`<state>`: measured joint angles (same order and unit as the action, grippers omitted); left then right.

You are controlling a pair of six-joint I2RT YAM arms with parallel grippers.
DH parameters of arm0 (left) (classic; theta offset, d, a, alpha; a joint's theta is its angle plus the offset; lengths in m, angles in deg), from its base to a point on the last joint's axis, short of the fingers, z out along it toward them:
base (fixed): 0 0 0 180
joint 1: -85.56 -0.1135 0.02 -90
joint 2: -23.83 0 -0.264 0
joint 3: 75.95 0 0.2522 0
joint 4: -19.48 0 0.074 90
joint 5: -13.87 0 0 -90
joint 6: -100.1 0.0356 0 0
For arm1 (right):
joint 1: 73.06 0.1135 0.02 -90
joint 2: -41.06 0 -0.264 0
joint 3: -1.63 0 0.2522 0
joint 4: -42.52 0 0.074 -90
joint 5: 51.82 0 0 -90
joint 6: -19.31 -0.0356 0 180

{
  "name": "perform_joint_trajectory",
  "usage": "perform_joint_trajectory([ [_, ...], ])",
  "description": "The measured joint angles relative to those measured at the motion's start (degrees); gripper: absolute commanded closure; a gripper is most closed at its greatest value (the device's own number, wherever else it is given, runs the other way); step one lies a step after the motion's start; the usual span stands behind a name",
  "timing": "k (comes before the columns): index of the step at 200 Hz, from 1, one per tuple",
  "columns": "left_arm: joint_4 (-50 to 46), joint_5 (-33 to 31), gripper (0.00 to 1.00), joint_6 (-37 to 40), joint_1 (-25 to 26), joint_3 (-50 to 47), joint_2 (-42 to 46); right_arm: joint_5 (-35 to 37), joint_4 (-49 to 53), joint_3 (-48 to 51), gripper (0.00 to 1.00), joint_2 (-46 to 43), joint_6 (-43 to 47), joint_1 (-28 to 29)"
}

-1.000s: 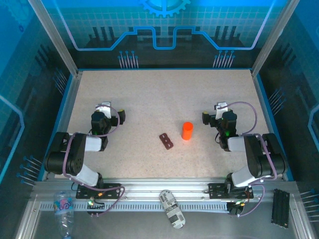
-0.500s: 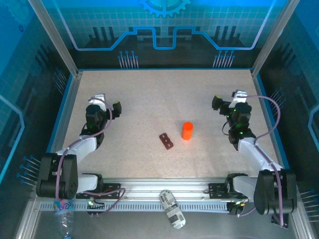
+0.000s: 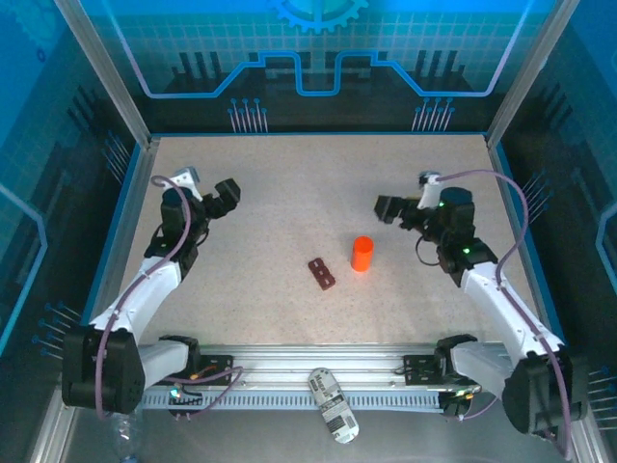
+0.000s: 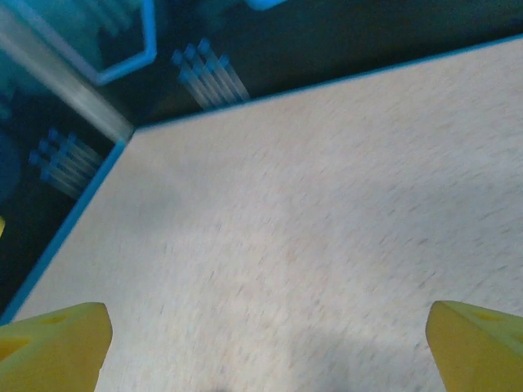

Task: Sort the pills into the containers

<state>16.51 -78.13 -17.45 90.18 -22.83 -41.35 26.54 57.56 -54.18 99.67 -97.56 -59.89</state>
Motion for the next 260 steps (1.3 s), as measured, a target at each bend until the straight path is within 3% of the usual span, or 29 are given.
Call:
perform_joint_trajectory([
  [62,-13.6,1.8,0.01,-2.0,7.8,-0.3,5.2,10.4,14.7,0.2,0.03,-3.9,2.5,26.0],
  [96,-16.2,2.1,0.01,-4.1,10.0,-4.8,8.0,13.2,18.1,2.0,0.09,-0.7,1.2,35.3],
  [123,-17.2,2.3,0.01,-4.8,10.6,-6.8,8.0,14.5,19.1,2.0,0.11,5.9,0.4,39.6],
  [179,-17.4,2.8,0.01,-5.7,11.0,-6.8,7.0,17.6,19.4,2.0,0.12,12.7,-0.8,38.9],
  [260,-16.8,3.4,0.01,-7.0,11.9,-6.8,6.0,12.3,16.2,4.4,0.16,12.1,-0.1,24.0],
])
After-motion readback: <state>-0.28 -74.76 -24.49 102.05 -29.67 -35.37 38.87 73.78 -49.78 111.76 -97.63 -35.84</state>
